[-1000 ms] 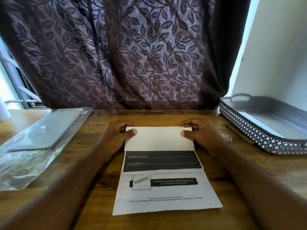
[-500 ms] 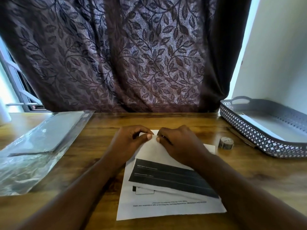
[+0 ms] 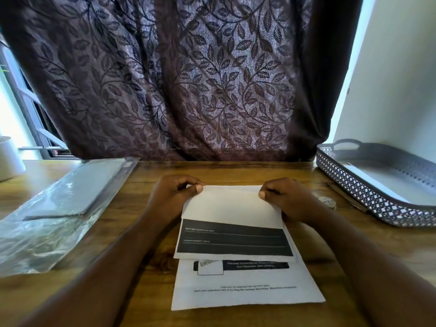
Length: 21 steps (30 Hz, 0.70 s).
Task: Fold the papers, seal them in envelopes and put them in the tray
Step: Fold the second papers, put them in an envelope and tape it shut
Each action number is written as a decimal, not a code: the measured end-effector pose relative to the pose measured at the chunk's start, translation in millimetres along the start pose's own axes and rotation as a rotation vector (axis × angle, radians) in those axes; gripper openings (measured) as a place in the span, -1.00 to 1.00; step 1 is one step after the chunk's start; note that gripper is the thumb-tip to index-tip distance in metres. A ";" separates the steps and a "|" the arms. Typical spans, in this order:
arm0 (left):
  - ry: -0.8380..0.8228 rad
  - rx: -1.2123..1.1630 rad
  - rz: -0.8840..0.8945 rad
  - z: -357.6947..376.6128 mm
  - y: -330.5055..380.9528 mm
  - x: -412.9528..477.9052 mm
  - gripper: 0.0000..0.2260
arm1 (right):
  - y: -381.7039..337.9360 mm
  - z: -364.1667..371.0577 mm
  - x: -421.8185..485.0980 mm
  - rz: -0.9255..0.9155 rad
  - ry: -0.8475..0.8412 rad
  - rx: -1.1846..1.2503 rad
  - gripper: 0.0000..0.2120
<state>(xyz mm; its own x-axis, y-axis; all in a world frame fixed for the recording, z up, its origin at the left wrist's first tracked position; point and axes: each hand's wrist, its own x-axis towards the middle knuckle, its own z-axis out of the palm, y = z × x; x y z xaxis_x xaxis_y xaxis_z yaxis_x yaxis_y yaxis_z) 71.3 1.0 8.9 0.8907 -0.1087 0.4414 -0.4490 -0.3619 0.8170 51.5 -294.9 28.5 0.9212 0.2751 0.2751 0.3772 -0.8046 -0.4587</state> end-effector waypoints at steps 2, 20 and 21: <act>0.010 0.006 -0.016 -1.3 0.0 1.0 -0.92 | 7.8 -3.5 -1.0 0.039 0.010 0.073 -0.79; -0.024 0.671 0.439 1.3 37.5 -8.7 -0.63 | -37.8 7.0 -7.3 -0.136 0.302 0.110 -0.90; -0.087 0.709 0.462 8.0 42.7 -11.5 -0.60 | -45.2 10.5 -8.8 -0.194 0.280 0.098 -0.90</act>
<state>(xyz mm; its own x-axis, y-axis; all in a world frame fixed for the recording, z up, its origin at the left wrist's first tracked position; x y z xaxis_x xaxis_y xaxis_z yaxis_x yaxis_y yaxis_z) 42.5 -20.6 35.8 0.6437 -0.4485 0.6200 -0.6444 -0.7547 0.1232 27.3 -255.5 38.0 0.7748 0.2516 0.5800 0.5624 -0.6934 -0.4504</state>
